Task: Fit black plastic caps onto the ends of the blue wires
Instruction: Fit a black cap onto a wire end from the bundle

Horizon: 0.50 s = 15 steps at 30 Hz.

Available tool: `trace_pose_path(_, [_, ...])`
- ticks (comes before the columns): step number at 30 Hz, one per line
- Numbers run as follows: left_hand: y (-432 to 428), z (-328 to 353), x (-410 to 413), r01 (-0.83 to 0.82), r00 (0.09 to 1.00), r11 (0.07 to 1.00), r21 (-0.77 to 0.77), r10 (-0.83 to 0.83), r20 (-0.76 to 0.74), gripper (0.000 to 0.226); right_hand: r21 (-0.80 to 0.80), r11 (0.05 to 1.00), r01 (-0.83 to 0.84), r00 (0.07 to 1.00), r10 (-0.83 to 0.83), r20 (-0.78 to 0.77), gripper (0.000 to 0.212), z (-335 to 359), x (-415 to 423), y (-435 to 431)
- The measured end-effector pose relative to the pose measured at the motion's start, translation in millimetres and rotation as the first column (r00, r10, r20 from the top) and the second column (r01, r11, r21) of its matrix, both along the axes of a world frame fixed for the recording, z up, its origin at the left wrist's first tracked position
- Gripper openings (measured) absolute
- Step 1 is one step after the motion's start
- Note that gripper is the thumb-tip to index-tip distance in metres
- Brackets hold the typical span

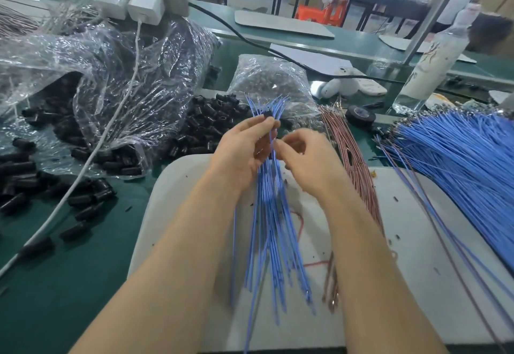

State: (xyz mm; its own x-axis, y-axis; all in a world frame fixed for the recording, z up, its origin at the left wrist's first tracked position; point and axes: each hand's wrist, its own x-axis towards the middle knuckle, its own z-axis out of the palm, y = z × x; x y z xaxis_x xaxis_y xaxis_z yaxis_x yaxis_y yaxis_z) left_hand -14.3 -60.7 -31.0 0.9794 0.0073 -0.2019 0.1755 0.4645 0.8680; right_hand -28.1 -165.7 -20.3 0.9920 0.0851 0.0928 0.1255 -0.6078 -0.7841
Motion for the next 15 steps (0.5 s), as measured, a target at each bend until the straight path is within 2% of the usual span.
trace_pose_path(2, [0.0, -3.1, -0.8, -0.012, 0.999, 1.000, 0.018, 0.012, 0.046, 0.011, 0.082, 0.997, 0.006, 0.997, 0.001, -0.079, 0.013, -10.6, 5.8, -3.3])
trace_pose_path(6, [-1.7, -6.8, -0.4, -0.006, 0.996, 1.000, 0.027, 0.003, 0.090, 0.010, 0.255, 0.967, -0.010, 0.999, 0.019, -0.031, 0.015, -16.1, 10.6, 0.3])
trace_pose_path(10, [-1.3, -7.6, -0.4, -0.009, 0.992, 0.995, 0.104, -0.005, 0.129, 0.010, 0.260, 0.965, 0.027, 1.000, -0.030, 0.008, 0.014, -19.5, 13.0, -1.6])
trace_pose_path(15, [1.7, -9.1, 0.8, -0.026, 0.990, 0.990, 0.139, 0.006, 0.142, 0.010, 0.223, 0.975, -0.003, 1.000, -0.003, 0.026, 0.016, -20.6, 12.6, -0.9])
